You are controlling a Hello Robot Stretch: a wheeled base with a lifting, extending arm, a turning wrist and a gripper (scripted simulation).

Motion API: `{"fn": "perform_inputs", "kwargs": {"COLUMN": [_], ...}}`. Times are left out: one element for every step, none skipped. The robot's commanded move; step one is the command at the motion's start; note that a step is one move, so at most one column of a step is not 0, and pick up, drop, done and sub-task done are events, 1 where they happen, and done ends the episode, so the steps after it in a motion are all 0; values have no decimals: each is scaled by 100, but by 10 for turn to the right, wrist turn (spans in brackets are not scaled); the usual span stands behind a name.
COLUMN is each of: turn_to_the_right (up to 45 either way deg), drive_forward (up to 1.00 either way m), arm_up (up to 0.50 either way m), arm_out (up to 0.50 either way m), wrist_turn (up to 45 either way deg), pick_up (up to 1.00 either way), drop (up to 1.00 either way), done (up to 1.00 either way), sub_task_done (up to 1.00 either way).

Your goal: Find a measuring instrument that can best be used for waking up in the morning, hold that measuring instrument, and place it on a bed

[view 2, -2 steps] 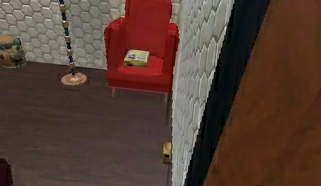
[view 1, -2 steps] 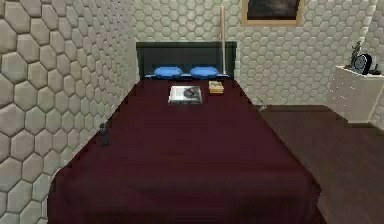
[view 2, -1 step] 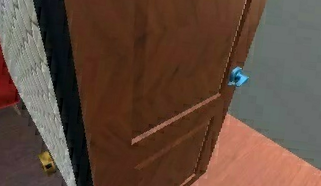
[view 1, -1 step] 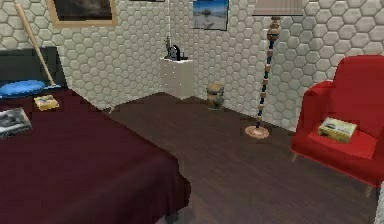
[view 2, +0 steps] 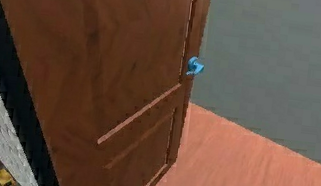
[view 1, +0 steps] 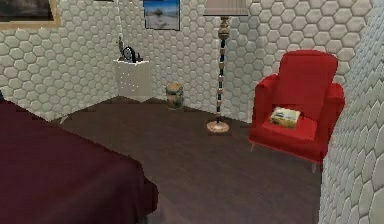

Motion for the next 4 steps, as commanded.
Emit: {"fn": "perform_inputs", "kwargs": {"turn_to_the_right": [0, 330, 0, -420], "drive_forward": [35, 0, 45, 0], "arm_up": [0, 0, 0, 0], "arm_out": [0, 0, 0, 0], "wrist_turn": [0, 0, 0, 0], "pick_up": [0, 0, 0, 0], "drop": [0, 0, 0, 0], "done": [0, 0, 0, 0], "sub_task_done": [0, 0, 0, 0]}}
